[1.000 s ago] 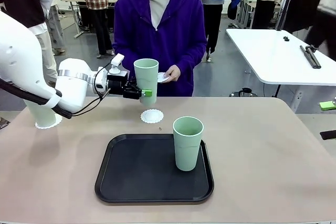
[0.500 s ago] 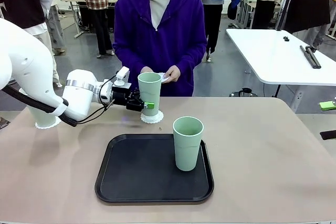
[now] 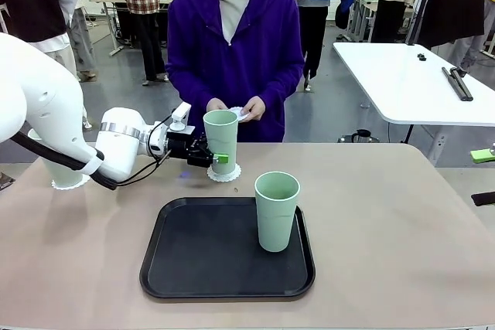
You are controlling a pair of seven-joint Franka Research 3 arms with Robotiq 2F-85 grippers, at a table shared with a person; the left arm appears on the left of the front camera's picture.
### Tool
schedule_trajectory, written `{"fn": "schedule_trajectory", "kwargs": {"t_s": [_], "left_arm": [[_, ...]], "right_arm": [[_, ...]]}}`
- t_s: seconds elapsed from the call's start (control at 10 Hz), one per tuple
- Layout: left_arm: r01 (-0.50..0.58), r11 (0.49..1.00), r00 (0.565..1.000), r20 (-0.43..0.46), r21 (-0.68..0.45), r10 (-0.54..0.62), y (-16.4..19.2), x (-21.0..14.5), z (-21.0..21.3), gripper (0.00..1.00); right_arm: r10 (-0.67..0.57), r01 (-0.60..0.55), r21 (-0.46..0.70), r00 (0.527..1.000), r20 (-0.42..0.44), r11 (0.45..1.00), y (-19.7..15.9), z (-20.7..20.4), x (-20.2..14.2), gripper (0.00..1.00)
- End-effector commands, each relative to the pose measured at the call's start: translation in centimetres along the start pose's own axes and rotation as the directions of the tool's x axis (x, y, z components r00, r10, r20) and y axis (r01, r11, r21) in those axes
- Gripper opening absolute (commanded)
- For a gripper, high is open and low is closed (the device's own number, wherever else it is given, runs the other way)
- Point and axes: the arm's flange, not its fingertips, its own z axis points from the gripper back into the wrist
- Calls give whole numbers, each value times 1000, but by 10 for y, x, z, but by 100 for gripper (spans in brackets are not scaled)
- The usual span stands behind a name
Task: Place coasters on the table and set cups on them.
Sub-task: Take one Reusable plastic cup from the Flat Tray and place it on a coaster set by the human.
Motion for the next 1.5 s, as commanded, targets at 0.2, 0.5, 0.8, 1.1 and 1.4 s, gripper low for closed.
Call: {"fn": "schedule_trajectory", "kwargs": {"t_s": [0.2,0.5,0.8,1.1,1.4], "left_arm": [[11,1000,1000,3,13,-11,18,-12,0,82],[22,999,1000,-2,28,-22,21,-17,2,82],[22,999,999,-33,23,-21,22,-20,2,82],[22,1000,998,-51,1,-22,19,-21,-1,82],[22,1000,998,-58,-5,-22,19,-22,0,82]], "right_arm": [[0,0,19,1000,3,1000,2,0,2,100],[0,0,19,1000,3,1000,2,0,2,100],[0,0,19,1000,3,1000,2,0,2,100],[0,0,19,1000,3,1000,2,0,2,100],[0,0,19,1000,3,1000,2,0,2,100]]}}
